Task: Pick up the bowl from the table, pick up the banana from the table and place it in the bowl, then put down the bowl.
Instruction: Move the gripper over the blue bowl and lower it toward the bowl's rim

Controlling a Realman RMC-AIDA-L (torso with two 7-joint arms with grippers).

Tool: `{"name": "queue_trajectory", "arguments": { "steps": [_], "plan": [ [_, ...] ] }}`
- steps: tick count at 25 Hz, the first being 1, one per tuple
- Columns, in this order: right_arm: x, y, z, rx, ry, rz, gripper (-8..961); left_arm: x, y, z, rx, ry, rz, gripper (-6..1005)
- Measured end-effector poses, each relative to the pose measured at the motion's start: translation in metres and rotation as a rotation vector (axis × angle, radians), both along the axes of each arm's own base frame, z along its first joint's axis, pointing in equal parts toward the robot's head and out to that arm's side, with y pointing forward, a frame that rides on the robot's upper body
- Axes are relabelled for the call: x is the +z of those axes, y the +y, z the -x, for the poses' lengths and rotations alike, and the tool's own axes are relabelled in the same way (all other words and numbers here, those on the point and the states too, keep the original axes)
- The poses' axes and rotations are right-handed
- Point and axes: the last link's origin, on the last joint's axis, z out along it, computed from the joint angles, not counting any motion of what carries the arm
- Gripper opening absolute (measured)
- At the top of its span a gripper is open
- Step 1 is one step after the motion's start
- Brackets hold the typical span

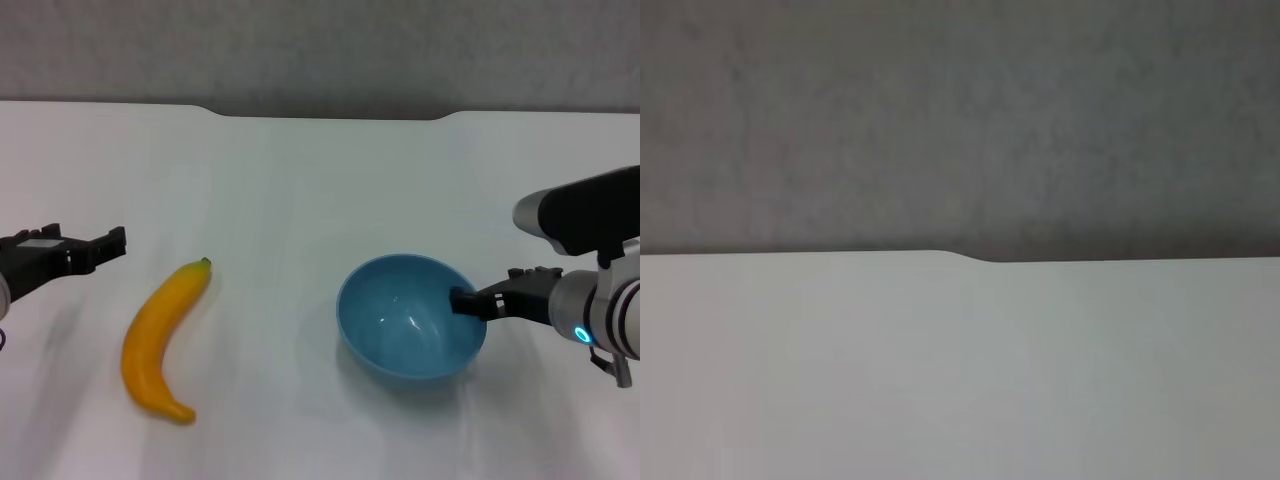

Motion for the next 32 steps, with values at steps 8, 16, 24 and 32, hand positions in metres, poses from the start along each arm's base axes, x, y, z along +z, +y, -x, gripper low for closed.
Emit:
{"name": "queue_trajectory", "arguments": {
  "steps": [8, 16, 24, 32],
  "plan": [
    [-0.003, 0.001, -0.009, -0.014, -0.007, -0.002, 871, 0.001, -0.001, 0.002, 0.003, 0.003, -0.015, 889],
    [-0.012, 0.0, -0.006, 0.004, -0.006, 0.02, 855, 0.0, -0.002, 0.003, 0.004, 0.006, -0.019, 888],
    [-0.013, -0.001, -0.008, -0.008, -0.003, 0.021, 839, 0.0, -0.002, 0.002, 0.004, 0.004, -0.02, 887],
    [-0.013, -0.002, -0.011, -0.01, -0.014, 0.025, 683, 0.0, -0.002, 0.003, 0.006, 0.004, -0.02, 885]
  ]
}}
